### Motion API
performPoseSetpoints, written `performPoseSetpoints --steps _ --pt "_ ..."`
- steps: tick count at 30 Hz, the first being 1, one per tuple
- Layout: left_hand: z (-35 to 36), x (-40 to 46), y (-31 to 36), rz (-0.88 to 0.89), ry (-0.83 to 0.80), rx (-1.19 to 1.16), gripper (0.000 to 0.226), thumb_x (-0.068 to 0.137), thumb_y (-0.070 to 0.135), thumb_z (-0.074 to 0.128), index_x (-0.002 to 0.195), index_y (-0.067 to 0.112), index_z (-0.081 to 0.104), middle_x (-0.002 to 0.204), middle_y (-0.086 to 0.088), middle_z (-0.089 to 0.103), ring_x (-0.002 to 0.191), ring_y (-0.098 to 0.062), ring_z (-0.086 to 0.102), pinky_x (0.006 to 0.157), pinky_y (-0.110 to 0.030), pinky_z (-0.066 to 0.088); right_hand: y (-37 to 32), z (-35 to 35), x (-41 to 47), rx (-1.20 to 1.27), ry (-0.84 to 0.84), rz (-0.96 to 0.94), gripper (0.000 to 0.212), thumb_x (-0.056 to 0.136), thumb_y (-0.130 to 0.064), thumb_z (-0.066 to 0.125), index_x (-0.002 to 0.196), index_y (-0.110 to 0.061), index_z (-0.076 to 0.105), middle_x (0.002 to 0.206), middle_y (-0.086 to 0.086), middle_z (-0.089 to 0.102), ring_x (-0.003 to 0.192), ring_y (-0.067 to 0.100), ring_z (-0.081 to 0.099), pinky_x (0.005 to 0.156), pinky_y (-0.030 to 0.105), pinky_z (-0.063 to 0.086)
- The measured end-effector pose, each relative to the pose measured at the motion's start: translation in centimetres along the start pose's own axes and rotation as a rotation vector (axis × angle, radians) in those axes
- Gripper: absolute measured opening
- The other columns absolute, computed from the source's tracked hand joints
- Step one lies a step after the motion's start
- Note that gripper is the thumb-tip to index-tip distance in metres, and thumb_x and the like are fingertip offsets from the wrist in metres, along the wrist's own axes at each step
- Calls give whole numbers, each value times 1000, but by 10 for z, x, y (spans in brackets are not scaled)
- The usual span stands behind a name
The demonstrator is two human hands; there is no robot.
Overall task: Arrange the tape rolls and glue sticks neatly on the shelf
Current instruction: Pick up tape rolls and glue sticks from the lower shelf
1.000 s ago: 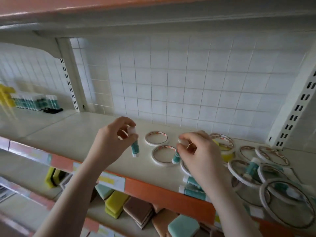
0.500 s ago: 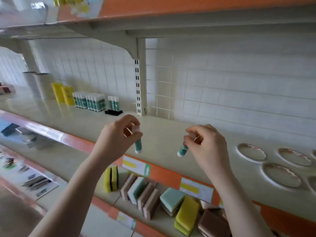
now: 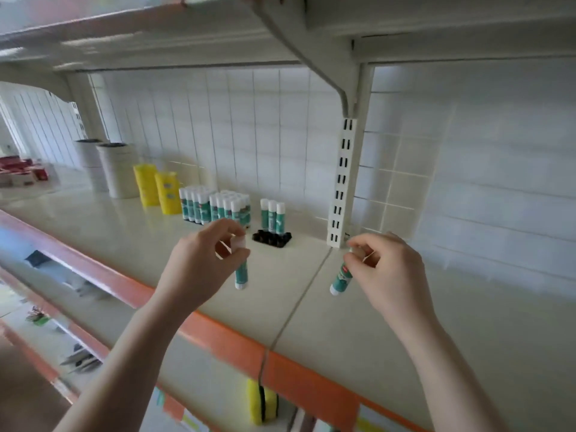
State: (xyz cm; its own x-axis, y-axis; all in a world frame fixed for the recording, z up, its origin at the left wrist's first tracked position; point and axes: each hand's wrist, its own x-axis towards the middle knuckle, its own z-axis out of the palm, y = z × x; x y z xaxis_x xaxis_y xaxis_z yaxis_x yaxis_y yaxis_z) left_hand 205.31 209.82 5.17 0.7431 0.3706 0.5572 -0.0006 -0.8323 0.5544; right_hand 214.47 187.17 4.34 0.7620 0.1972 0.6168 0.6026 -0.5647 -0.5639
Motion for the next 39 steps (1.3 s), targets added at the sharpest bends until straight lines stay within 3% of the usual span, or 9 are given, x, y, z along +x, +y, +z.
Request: performPoseSetpoints --steps 9,13,16,21,28,34,39 --pt "1 72 -76 -13 -34 -71 21 77 15 72 83 30 58 71 14 61 62 -3 58 62 -25 46 -19 88 72 -90 -58 26 12 76 -8 67 87 -13 71 76 -2 58 70 15 53 61 20 29" --pt "10 96 -103 23 -98 -107 24 76 13 72 83 30 58 69 16 60 67 0 57 58 -15 42 -15 124 103 -166 -85 93 16 81 -12 63 94 -14 72 86 -2 59 75 13 54 64 19 31" --pt "16 111 -118 51 -148 -144 26 76 11 72 82 31 57 69 16 59 66 1 57 58 -16 41 -13 142 124 -227 -120 130 17 83 -12 59 95 -12 71 95 4 63 80 18 58 67 21 35" --pt "26 125 -133 117 -184 -181 38 77 12 72 77 44 51 69 14 59 63 -1 59 59 -23 48 -11 161 145 -321 -169 162 16 85 -12 55 88 -5 69 96 7 61 85 23 58 69 26 40" --pt "33 130 -152 124 -215 -207 25 77 15 71 83 35 57 68 14 60 69 2 58 58 -18 46 -10 183 151 -378 -254 143 18 83 -8 51 87 2 66 91 12 59 84 28 57 76 37 47" --pt "38 129 -163 124 -229 -208 24 76 17 73 83 35 58 68 15 60 69 0 58 59 -21 48 -6 183 150 -285 -188 182 19 84 -14 59 101 -11 67 97 1 68 90 18 61 79 29 48" --pt "41 130 -164 115 -221 -219 21 76 15 73 85 29 62 68 17 59 71 -1 58 59 -21 48 0 185 147 -211 -150 207 13 81 -15 67 92 -11 73 91 1 71 87 16 64 81 29 49"
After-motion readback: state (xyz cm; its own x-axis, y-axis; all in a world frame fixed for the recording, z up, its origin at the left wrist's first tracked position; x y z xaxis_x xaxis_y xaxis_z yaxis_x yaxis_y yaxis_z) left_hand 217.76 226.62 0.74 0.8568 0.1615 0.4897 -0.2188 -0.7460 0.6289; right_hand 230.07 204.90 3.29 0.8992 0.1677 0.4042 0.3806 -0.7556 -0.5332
